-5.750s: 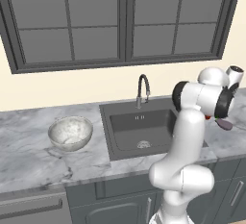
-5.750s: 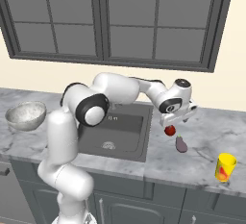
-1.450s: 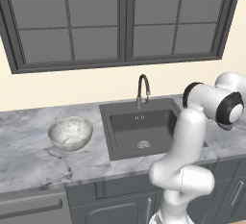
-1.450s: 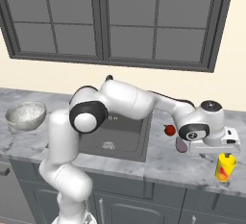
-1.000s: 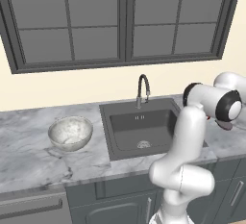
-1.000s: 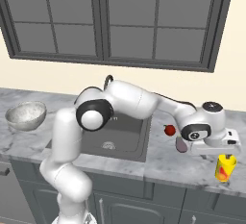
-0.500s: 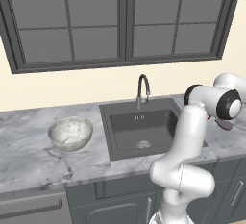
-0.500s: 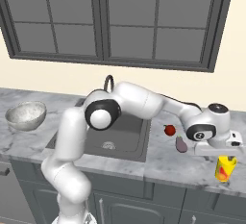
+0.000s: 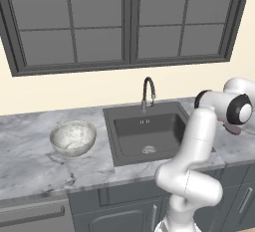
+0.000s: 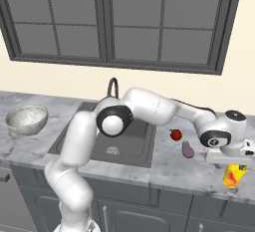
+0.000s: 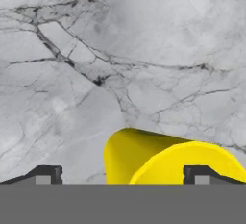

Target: Remove the eggplant and bell pepper from the sink. Then move the bowl and cup from the counter to the sink for washing.

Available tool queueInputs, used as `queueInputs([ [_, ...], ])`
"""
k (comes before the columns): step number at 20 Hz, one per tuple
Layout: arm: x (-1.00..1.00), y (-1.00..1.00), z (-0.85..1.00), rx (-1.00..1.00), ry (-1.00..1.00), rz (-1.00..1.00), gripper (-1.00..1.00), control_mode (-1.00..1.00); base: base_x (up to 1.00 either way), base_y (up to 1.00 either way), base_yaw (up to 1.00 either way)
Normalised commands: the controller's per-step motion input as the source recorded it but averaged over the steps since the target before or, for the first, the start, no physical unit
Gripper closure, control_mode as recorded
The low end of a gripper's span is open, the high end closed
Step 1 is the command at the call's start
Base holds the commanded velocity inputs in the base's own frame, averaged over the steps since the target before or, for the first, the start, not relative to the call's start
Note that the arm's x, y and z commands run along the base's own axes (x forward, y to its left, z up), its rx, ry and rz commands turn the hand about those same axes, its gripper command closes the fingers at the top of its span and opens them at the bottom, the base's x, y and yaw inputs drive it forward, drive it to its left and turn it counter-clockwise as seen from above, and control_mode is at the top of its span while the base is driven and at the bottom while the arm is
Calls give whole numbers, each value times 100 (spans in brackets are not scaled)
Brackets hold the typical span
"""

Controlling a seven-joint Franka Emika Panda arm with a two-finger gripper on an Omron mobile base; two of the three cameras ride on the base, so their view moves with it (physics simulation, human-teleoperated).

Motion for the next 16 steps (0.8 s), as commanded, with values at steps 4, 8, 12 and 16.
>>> queueInputs([
  [4,0,14,-25,1,2,0,100,-100,0,0,0],
  [8,-5,20,-14,0,0,0,100,-100,0,0,0],
  [12,-14,30,-1,-1,-2,0,100,-100,0,0,0],
  [16,-13,34,18,-10,0,0,100,-100,0,0,0],
])
